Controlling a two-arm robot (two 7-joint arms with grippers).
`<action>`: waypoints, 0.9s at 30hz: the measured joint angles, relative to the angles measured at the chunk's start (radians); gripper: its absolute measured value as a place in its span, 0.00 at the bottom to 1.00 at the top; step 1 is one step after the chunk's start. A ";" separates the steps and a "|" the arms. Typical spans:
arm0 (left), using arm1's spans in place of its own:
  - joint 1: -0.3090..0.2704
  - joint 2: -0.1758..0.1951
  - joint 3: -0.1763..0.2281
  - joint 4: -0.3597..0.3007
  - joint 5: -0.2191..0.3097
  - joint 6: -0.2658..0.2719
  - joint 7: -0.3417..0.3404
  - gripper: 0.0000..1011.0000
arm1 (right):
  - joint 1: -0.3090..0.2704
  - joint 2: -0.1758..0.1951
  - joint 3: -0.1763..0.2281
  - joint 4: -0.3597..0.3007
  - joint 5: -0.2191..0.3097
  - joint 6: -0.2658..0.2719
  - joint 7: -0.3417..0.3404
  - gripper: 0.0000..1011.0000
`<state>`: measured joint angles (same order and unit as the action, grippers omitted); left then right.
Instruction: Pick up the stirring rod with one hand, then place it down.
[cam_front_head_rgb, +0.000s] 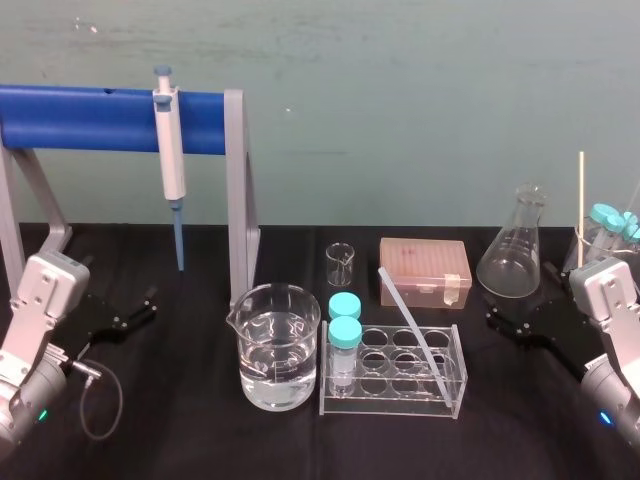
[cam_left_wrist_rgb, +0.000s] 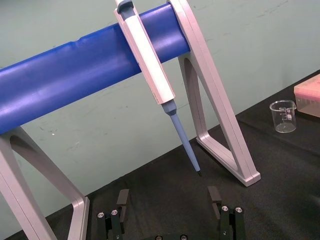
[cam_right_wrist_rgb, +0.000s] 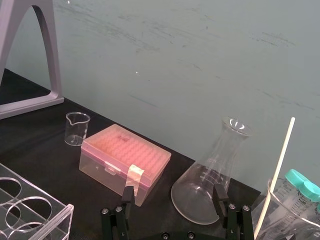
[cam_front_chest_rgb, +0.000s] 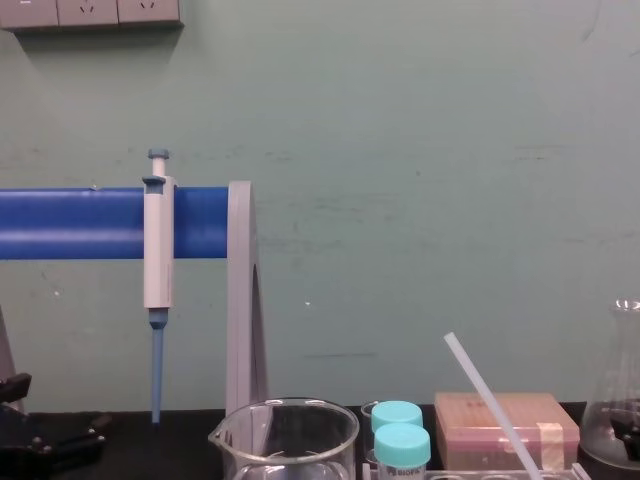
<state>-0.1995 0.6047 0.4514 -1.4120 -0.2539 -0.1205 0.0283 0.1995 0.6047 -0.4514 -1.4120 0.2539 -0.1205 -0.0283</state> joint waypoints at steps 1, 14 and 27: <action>0.000 0.000 0.000 0.000 0.000 0.000 0.000 0.99 | 0.000 0.000 0.000 0.000 0.000 0.000 0.000 0.99; 0.000 0.000 0.000 0.000 0.000 0.000 0.000 0.99 | 0.000 0.000 0.000 0.000 0.000 0.000 0.000 0.99; 0.000 0.000 0.000 0.000 0.000 0.000 0.000 0.99 | -0.003 0.003 0.048 -0.023 0.092 0.018 0.099 0.99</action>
<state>-0.1995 0.6047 0.4514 -1.4120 -0.2539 -0.1205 0.0283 0.1962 0.6074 -0.4036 -1.4353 0.3455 -0.1026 0.0703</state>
